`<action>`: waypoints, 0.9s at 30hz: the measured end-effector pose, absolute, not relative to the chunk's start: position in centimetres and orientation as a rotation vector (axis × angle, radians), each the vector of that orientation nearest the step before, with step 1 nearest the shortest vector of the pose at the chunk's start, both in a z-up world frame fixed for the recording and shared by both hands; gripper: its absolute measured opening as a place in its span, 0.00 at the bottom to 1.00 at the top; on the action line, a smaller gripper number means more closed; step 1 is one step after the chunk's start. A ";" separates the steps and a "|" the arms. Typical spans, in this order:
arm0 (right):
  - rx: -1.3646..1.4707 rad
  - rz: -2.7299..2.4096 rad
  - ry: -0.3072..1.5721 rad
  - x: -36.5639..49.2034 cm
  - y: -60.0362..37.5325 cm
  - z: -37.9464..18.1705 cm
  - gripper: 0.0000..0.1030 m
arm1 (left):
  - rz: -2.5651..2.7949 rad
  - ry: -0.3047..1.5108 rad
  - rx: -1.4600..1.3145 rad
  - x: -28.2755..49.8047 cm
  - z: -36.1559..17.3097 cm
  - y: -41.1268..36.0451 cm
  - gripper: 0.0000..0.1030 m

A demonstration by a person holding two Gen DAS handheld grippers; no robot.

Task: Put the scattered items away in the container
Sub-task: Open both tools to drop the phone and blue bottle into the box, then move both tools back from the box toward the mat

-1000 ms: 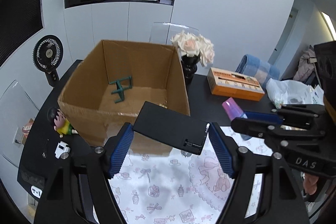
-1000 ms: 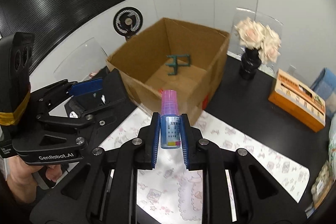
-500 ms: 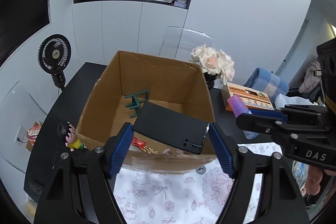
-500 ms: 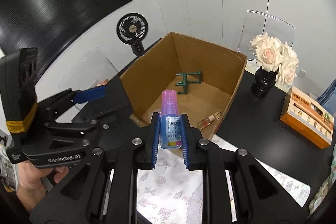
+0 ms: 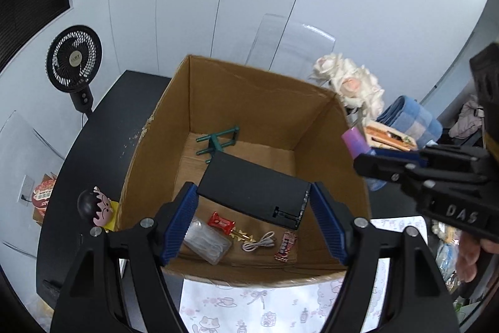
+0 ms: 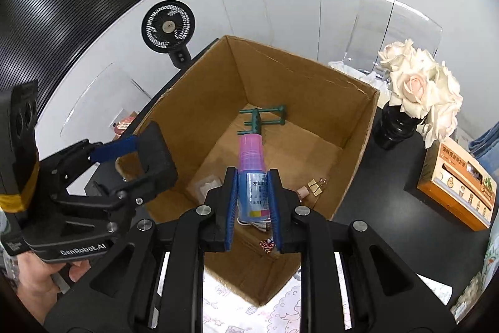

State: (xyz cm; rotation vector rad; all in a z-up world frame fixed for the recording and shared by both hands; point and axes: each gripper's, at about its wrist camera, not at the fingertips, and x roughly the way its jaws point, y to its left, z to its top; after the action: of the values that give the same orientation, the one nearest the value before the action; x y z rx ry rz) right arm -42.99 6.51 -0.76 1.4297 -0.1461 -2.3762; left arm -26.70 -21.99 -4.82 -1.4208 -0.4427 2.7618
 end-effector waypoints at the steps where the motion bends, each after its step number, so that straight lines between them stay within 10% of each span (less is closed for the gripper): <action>1: 1.436 -2.374 -0.150 -43.3 6.6 -1.0 0.19 | 2.758 -0.449 -1.428 -26.8 -5.0 -22.2 0.70; 10: 1.476 -2.401 -0.157 -43.8 7.1 -1.8 0.22 | 2.755 -0.439 -1.492 -27.4 -5.9 -22.7 0.71; 15: 1.455 -2.460 -0.193 -43.1 8.1 -1.1 0.87 | 2.820 -0.362 -1.442 -26.9 -5.0 -22.0 1.00; 27: 1.427 -2.525 -0.183 -40.3 10.1 0.0 1.00 | 2.861 -0.285 -1.406 -25.5 -3.3 -20.5 1.00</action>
State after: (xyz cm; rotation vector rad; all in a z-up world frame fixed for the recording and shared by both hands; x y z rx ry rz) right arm -40.26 10.12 0.02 1.4266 -0.1827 -2.5245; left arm -25.53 -20.50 -3.27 -1.4059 -0.2853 2.8607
